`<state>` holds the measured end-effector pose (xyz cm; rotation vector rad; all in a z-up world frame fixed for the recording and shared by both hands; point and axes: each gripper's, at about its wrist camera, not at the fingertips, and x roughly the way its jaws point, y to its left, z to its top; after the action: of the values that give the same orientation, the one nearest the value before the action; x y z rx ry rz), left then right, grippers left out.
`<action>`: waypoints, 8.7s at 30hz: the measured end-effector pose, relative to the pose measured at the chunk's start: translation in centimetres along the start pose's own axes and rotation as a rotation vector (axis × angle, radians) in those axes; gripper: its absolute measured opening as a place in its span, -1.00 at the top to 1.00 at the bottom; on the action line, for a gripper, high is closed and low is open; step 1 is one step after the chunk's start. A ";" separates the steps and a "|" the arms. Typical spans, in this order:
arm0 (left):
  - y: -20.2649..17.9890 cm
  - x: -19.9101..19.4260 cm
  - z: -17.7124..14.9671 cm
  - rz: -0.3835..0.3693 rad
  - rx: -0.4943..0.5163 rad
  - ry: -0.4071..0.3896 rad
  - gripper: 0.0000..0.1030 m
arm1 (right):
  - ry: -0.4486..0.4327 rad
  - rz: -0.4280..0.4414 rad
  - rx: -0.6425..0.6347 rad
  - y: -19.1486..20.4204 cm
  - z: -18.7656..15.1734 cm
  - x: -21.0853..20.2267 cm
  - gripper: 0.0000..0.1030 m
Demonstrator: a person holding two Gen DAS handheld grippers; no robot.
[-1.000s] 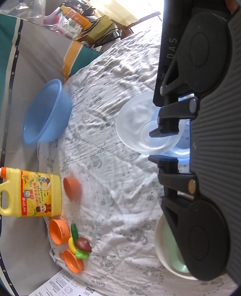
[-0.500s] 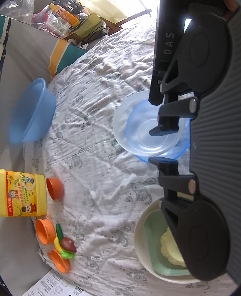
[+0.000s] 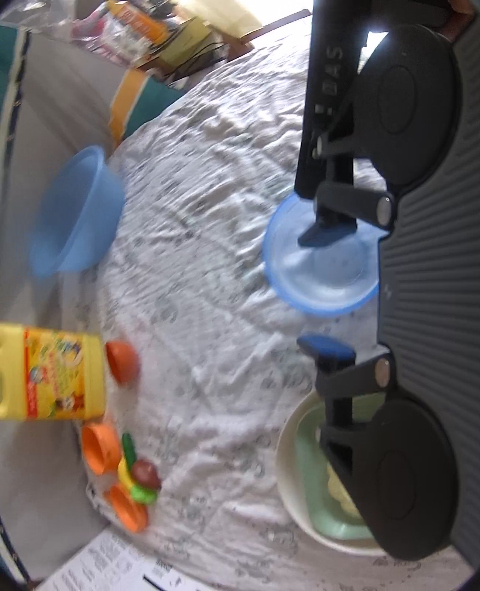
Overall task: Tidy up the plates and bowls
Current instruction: 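Open both grippers to release the clear bowl inside the blue bowl, then move both grippers to the small orange bowl, then close both grippers on the orange bowl rim, then lift the orange bowl with both grippers, then carry the orange bowl with both grippers over the clear bowl, then lower the orange bowl into the clear bowl and open both grippers, then move both grippers to the blue bowl rim and close on it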
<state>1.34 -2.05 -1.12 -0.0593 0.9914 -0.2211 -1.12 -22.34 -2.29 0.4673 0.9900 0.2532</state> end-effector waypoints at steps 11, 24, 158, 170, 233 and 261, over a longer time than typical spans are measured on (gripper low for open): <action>4.5 -0.7 -0.6 0.034 -0.132 -0.030 -1.00 | -0.047 -0.063 0.012 -0.6 0.4 -0.1 -1.00; 4.2 -0.4 -0.4 0.068 -0.080 -0.028 -1.00 | -0.040 -0.114 0.016 -1.0 0.6 0.4 -1.00; 0.7 -1.1 1.6 -0.121 -0.070 0.006 0.82 | 0.065 0.055 0.036 2.3 1.8 1.1 0.81; 0.0 0.0 -0.3 -0.118 -0.059 0.055 0.79 | 0.101 0.033 0.044 1.0 0.0 1.1 0.80; 2.3 -0.4 -3.6 -0.001 0.020 -0.058 -1.00 | -0.046 -0.101 -0.059 0.6 -1.8 0.2 -0.99; 1.4 3.5 -3.5 -0.133 0.010 0.036 -0.07 | 0.018 -0.055 -0.106 1.2 -1.9 3.8 0.19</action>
<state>0.53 -1.24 -6.16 -0.1122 1.0228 -0.3497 -0.73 -19.18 -5.38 0.3413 1.0003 0.2590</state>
